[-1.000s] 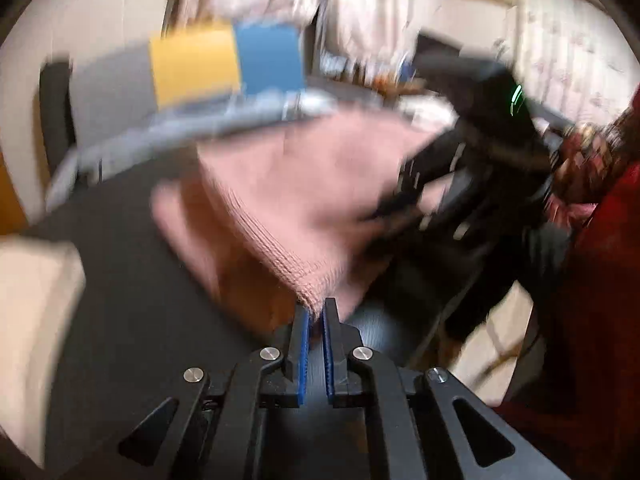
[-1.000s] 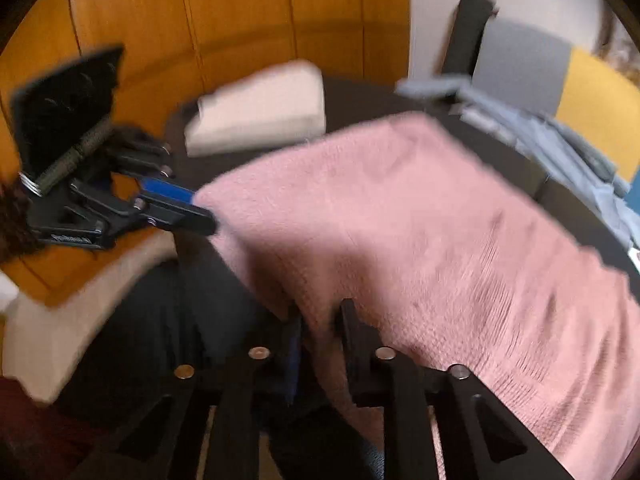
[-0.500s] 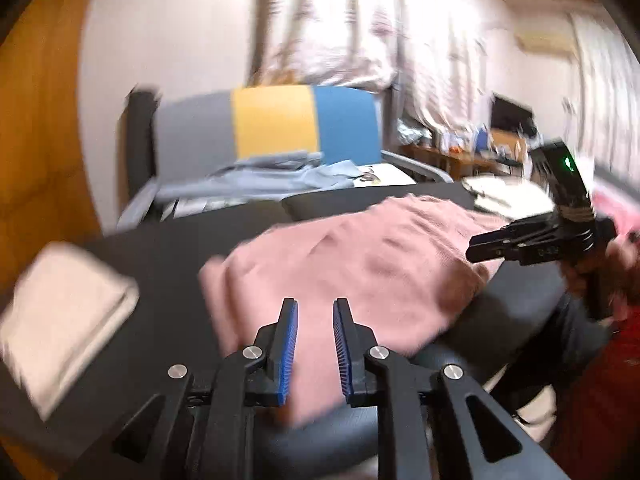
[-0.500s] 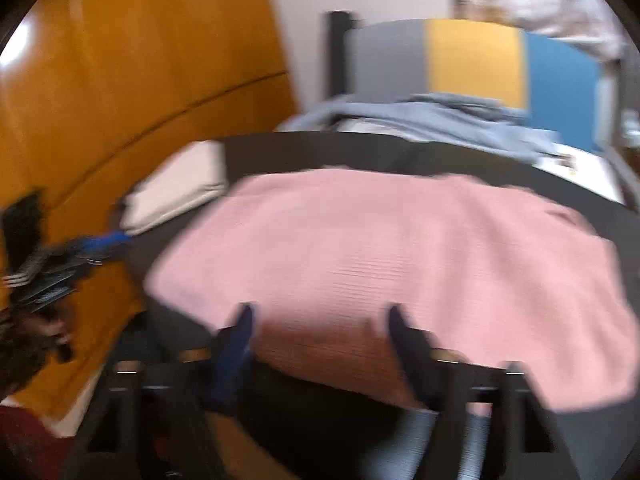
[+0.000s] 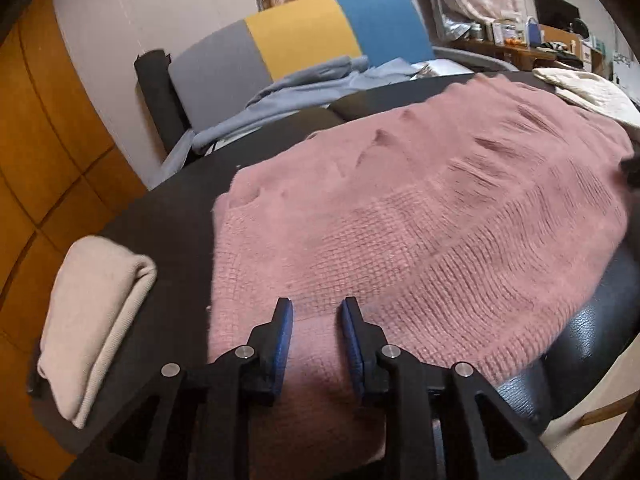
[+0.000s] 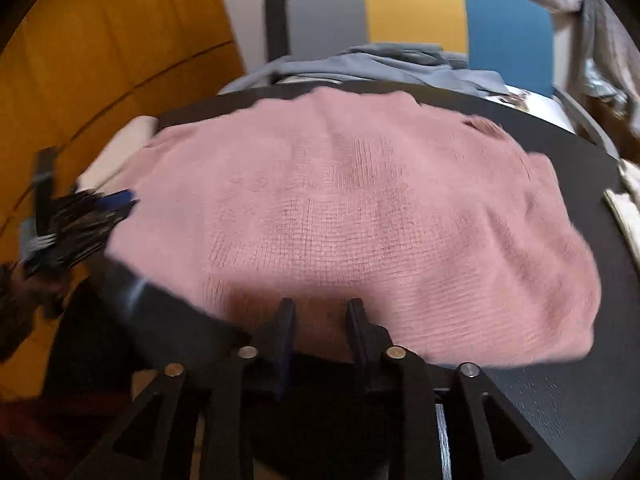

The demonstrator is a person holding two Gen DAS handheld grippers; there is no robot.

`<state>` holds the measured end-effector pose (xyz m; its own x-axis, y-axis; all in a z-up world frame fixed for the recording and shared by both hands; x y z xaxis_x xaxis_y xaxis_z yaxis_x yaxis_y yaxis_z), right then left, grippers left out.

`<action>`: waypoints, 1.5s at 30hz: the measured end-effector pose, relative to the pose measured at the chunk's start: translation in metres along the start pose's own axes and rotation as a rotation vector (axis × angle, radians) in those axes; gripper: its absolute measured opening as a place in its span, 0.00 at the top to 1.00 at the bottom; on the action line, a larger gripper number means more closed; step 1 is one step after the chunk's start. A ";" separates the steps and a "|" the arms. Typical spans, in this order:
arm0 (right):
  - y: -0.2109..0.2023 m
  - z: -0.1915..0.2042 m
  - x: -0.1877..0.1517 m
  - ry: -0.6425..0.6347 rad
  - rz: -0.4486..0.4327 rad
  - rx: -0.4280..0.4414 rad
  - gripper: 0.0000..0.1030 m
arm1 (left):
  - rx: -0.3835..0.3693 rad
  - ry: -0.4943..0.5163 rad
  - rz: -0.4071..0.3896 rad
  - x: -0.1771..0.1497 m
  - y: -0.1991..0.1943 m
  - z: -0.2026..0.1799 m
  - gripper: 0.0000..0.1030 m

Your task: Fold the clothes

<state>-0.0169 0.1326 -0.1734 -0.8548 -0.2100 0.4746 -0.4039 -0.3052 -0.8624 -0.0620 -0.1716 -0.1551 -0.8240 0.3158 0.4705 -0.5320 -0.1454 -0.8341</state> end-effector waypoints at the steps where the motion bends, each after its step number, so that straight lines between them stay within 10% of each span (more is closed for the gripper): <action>1: -0.010 -0.011 0.002 0.020 -0.027 -0.002 0.66 | -0.004 -0.009 -0.028 0.007 -0.009 -0.002 0.77; 7: -0.046 -0.100 0.006 0.219 -0.109 0.047 0.52 | -0.087 -0.009 -0.200 0.052 -0.062 -0.042 0.77; 10: -0.041 -0.122 0.007 0.182 -0.065 0.117 0.52 | -0.195 0.065 -0.203 0.066 -0.063 -0.097 0.77; 19: -0.019 -0.120 0.006 -0.001 0.066 0.272 0.45 | -0.183 0.161 -0.075 0.072 -0.020 -0.160 0.77; 20: -0.015 -0.117 0.002 -0.004 0.086 0.278 0.46 | -0.202 0.137 -0.071 0.074 -0.020 -0.158 0.77; 23: -0.025 -0.098 -0.015 -0.070 0.076 0.278 0.93 | -0.231 0.096 -0.058 0.071 -0.023 -0.152 0.77; 29: -0.085 -0.068 -0.042 -0.070 -0.082 0.345 0.94 | -0.201 0.132 -0.070 0.072 -0.028 -0.157 0.77; 36: -0.043 -0.087 -0.083 0.080 0.004 0.304 0.94 | -0.210 0.174 -0.075 0.070 -0.026 -0.168 0.77; 45: -0.073 -0.108 -0.005 0.145 -0.135 0.140 0.47 | -0.224 0.099 -0.148 0.067 -0.047 -0.141 0.77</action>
<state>-0.0181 0.2558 -0.1321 -0.8381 -0.0262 0.5449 -0.4770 -0.4497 -0.7551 -0.0645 -0.0118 -0.1249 -0.7113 0.4098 0.5710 -0.5800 0.1166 -0.8062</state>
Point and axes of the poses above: each gripper's, at about its wrist camera, not at the fingertips, and y roughly the way its jaws point, z to its left, x to its top, the point moved 10 cm from there along y, roughly the way its jaws point, and after that the axes turned 12 degrees about z, right-handed, at the moved point
